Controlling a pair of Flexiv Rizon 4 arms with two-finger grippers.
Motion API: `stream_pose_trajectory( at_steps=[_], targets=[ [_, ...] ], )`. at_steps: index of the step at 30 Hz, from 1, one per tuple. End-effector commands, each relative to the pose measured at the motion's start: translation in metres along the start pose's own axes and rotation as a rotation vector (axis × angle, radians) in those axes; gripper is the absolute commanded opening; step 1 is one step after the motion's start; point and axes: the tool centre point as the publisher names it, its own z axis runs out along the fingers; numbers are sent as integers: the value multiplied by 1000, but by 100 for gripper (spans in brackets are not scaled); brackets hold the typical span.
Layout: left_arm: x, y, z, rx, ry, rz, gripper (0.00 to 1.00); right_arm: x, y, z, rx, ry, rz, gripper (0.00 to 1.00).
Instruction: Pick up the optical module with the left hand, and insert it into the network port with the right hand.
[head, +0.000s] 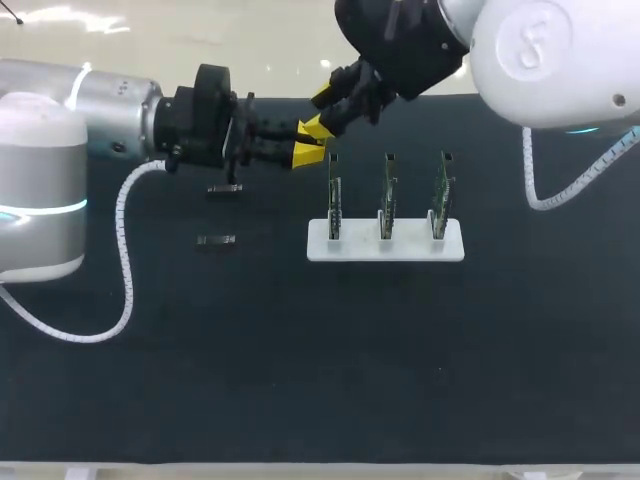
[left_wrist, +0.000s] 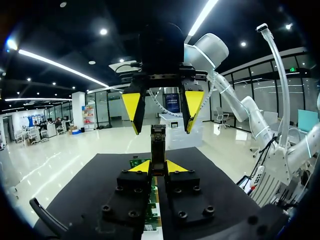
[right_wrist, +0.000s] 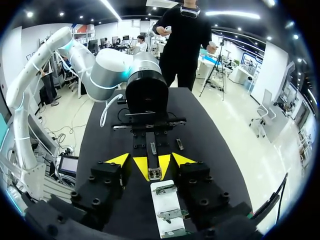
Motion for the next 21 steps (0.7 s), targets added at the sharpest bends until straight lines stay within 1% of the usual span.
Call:
stream_pose_trajectory(
  at_steps=[1,2,8,9,10,15,18,21],
  targets=[
    [0,-1,1,-4,1,1,0,0,-3,0,-10,-1,-3,51],
    [0,-1,1,-4,1,1,0,1,-3,0,-11,-2,-4,52],
    [0,-1,1,-4,1,1,0,2,-6,-2,-21,-2,-12,48],
    [0,-1,1,-4,1,1,0,2,-6,-2,-22,-1,-12,46],
    [0,-1,1,-4,1,1,0,2,-6,-2,-23,-1,-13,42],
    [0,-1,1,-4,1,1,0,2,-8,-2,-29,0,-17,42],
    [0,-1,1,-4,1,1,0,1,-9,-1,-29,0,-20,39],
    [0,-1,1,-4,1,1,0,0,-9,0,-29,-1,-21,40]
  ],
)
